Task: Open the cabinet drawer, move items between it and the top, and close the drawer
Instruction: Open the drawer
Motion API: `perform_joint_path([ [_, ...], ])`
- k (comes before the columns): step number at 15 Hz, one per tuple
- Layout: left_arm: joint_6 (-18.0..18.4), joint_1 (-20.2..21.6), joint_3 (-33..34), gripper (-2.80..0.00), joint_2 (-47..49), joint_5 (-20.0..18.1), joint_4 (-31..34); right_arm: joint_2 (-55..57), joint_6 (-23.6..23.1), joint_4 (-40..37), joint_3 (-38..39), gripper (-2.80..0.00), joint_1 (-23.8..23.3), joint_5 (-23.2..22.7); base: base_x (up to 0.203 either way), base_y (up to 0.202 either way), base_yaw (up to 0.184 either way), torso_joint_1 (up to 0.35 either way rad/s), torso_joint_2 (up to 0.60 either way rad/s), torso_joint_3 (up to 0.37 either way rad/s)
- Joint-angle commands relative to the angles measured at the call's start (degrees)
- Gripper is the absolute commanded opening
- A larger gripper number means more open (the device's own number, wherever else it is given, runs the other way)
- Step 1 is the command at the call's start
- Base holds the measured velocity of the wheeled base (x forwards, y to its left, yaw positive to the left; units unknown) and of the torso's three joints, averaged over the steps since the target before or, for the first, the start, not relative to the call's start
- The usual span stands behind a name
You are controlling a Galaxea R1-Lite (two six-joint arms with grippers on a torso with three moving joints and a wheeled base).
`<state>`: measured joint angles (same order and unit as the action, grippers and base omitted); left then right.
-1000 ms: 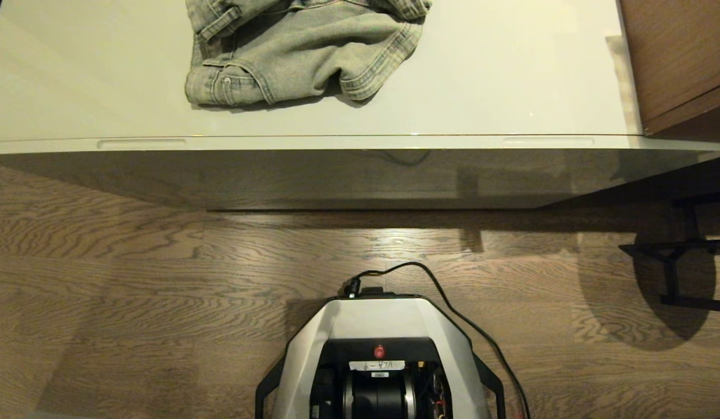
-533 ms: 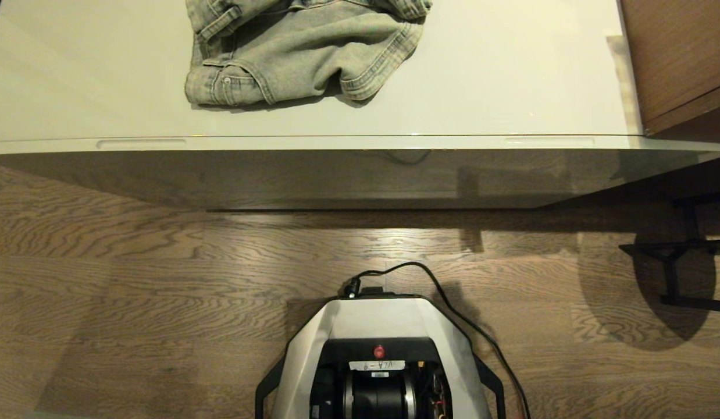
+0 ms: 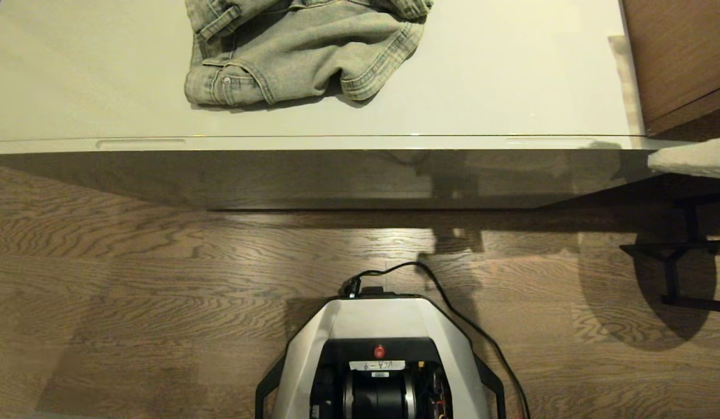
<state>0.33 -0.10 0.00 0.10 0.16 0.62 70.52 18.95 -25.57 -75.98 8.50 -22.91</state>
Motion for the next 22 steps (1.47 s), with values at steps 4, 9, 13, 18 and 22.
perform_joint_path([
  [4,0.02,0.01,0.00,-2.80,-0.01,0.02,-0.01,10.96,-3.47,14.43,0.23,-2.80,14.61,21.26,0.000,0.000,0.000,0.000,0.00,0.000],
  [9,0.02,0.01,0.00,-2.80,-0.01,0.02,-0.01,14.38,-3.66,26.98,4.35,-2.80,14.70,25.90,0.000,0.000,0.000,0.000,0.00,0.000],
  [13,0.02,0.01,0.09,-2.80,-0.01,0.02,-0.01,15.70,-4.71,29.35,4.53,-2.80,14.70,31.79,0.000,0.000,0.000,0.000,0.00,0.000],
  [18,0.02,0.01,0.00,-2.80,-0.01,0.02,-0.01,16.75,-5.50,32.95,5.85,-2.80,14.44,32.14,0.000,0.000,0.000,0.000,0.00,0.000],
  [22,0.02,0.01,0.05,-2.80,-0.01,0.02,-0.01,18.31,-5.41,33.04,7.22,-2.80,14.53,32.93,0.000,0.000,0.000,0.000,0.00,0.000],
])
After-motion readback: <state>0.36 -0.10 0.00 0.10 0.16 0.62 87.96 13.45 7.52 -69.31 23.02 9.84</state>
